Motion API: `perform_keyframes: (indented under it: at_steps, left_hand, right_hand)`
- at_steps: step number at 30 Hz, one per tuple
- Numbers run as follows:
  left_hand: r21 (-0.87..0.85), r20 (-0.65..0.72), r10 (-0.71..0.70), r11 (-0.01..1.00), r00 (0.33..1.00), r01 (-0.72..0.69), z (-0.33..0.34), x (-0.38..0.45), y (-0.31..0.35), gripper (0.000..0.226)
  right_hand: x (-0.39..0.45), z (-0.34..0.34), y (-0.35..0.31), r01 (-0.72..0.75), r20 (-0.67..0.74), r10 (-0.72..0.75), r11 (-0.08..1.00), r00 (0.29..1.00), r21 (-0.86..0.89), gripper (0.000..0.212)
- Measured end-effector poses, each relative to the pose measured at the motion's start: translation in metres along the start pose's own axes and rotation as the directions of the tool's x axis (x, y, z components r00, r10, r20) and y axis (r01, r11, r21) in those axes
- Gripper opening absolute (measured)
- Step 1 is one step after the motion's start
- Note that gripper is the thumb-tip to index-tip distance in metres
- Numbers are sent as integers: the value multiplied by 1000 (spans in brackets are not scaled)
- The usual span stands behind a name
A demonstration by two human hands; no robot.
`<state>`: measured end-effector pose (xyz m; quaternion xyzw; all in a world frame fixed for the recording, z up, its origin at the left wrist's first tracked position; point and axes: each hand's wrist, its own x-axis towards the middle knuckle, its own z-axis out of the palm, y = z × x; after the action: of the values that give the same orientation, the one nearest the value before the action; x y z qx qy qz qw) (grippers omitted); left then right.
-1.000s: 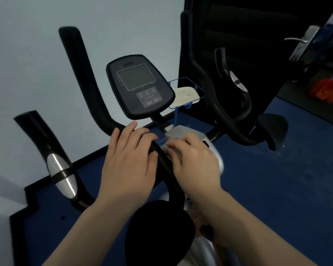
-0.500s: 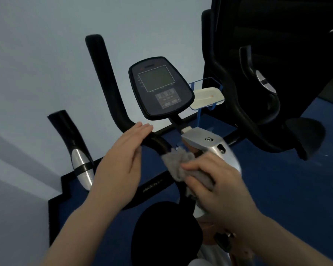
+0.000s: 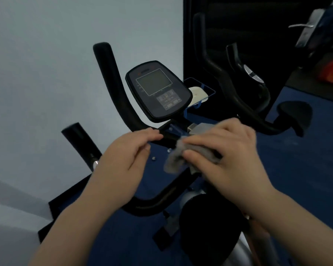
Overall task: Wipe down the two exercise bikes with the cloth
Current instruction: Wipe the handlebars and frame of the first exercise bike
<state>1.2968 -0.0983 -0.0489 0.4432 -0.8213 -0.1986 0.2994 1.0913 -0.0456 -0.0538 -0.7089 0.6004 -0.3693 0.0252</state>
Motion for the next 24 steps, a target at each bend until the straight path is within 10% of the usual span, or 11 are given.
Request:
perform_keyframes:
  at_steps: [4, 12, 24]
  left_hand:
    - [246, -8, 117, 963, 993, -111, -44, -3, -27, 33]
    - [333, 129, 323, 876, 937, -348, -60, -9, -63, 36]
    - [288, 82, 333, 895, 939, -342, -53, -5, -70, 34]
  right_hand:
    - [-10, 29, -41, 28, 222, 22, 975, 975, -220, 15]
    - [-33, 26, -50, -251, 147, 295, 932, 944, -261, 27]
    - [-32, 49, -75, -354, 73, 392, 884, 917, -306, 15]
